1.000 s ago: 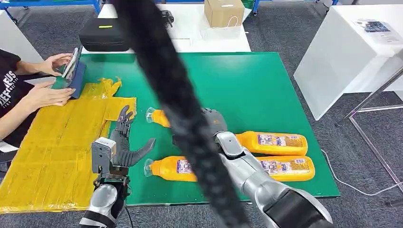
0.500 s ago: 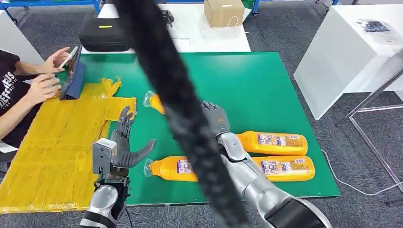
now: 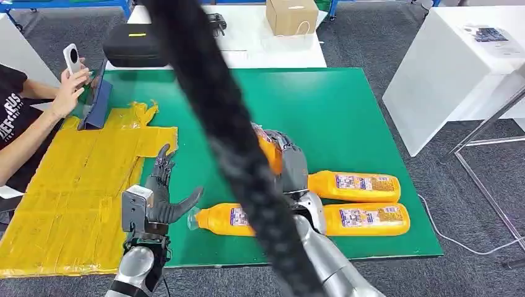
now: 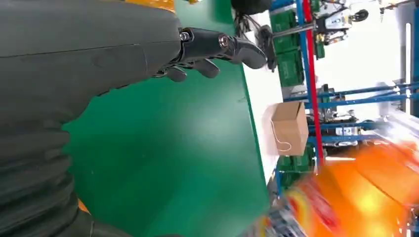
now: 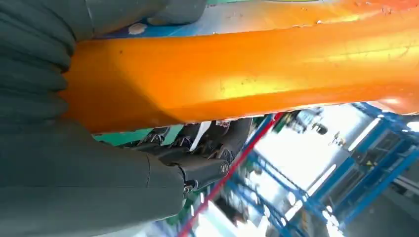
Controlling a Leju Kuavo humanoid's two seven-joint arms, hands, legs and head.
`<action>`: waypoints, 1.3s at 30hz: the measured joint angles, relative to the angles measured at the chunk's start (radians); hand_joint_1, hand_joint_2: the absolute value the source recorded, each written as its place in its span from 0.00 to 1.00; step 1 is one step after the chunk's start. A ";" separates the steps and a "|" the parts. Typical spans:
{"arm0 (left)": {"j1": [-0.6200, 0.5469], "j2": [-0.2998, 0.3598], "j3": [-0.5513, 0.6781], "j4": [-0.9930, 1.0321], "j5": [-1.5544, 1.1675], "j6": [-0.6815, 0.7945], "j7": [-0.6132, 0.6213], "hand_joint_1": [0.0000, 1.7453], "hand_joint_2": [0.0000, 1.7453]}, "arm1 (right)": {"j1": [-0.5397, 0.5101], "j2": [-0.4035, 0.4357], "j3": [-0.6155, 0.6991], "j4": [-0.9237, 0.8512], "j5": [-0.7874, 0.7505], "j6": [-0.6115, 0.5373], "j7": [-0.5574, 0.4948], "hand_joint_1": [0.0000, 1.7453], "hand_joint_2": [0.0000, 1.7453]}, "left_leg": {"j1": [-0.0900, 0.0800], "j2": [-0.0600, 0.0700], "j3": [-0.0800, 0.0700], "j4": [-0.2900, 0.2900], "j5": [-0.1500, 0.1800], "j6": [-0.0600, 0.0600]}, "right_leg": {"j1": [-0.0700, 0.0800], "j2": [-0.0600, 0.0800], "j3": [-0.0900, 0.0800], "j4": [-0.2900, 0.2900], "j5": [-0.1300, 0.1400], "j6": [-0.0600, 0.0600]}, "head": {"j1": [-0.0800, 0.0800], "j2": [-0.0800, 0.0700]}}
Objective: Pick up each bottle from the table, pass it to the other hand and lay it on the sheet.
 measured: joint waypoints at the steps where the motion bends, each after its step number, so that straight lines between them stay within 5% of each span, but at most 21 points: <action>1: 0.000 0.001 -0.001 0.000 0.016 -0.010 0.000 0.00 1.00 | 0.017 0.000 0.000 -0.025 -0.044 0.031 -0.020 1.00 1.00 | 0.000 0.000 0.000 0.000 0.000 0.000 | 0.000 0.000 0.000 0.000 0.000 0.000 | 0.000 0.000; 5: -0.001 0.010 -0.004 -0.008 0.071 -0.052 0.002 0.00 1.00 | 0.076 0.006 0.015 -0.111 -0.195 0.167 -0.083 1.00 1.00 | 0.000 0.000 0.000 0.000 0.000 0.000 | 0.000 0.000 0.000 0.000 0.000 0.000 | 0.000 0.000; 13: -0.002 0.021 -0.015 -0.024 0.154 -0.129 0.005 0.00 1.00 | 0.117 0.003 0.076 -0.149 -0.229 0.276 -0.103 1.00 1.00 | 0.000 0.000 0.000 0.000 0.000 0.000 | 0.000 0.000 0.000 0.000 0.000 0.000 | 0.000 0.000; 39: 0.005 0.050 -0.080 -0.105 0.169 -0.205 -0.022 0.00 1.00 | 0.106 -0.005 0.180 0.010 -0.169 0.313 -0.110 1.00 1.00 | 0.000 0.000 0.000 0.000 0.000 0.000 | 0.000 0.000 0.000 0.000 0.000 0.000 | 0.000 0.000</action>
